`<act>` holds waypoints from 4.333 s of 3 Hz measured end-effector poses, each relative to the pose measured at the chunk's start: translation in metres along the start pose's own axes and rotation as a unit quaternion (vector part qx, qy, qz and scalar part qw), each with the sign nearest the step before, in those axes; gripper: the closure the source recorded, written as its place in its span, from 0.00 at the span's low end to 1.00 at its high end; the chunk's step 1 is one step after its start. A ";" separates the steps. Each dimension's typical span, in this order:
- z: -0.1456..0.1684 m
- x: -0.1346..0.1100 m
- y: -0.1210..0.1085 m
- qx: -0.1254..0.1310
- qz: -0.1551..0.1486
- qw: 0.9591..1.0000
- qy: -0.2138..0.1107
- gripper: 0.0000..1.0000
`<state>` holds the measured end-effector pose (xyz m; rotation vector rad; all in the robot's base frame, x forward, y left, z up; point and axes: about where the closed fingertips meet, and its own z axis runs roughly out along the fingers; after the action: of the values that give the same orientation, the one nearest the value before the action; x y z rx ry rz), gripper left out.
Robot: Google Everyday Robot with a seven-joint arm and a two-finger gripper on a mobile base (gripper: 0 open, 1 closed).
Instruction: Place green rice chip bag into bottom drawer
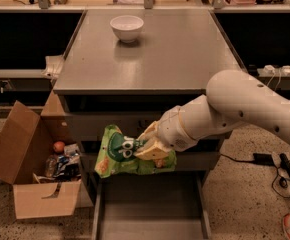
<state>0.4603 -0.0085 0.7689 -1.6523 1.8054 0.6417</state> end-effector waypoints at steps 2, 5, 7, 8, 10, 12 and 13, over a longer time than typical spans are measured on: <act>0.075 0.115 0.046 -0.001 0.073 0.997 0.033 1.00; 0.142 0.200 0.077 -0.011 0.145 0.988 0.057 1.00; 0.175 0.291 0.030 0.045 0.183 0.978 0.092 1.00; 0.198 0.353 0.002 0.055 0.227 0.967 0.097 1.00; 0.241 0.419 -0.018 0.047 0.281 0.954 0.096 1.00; 0.284 0.454 -0.018 0.008 0.310 0.944 0.112 1.00; 0.290 0.461 -0.019 0.001 0.315 0.942 0.117 1.00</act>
Offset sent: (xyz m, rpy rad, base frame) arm -0.0849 -0.0437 -0.2691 -0.0710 0.2096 -0.2303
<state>0.4910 -0.1298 0.2387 -1.1649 2.5382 0.7245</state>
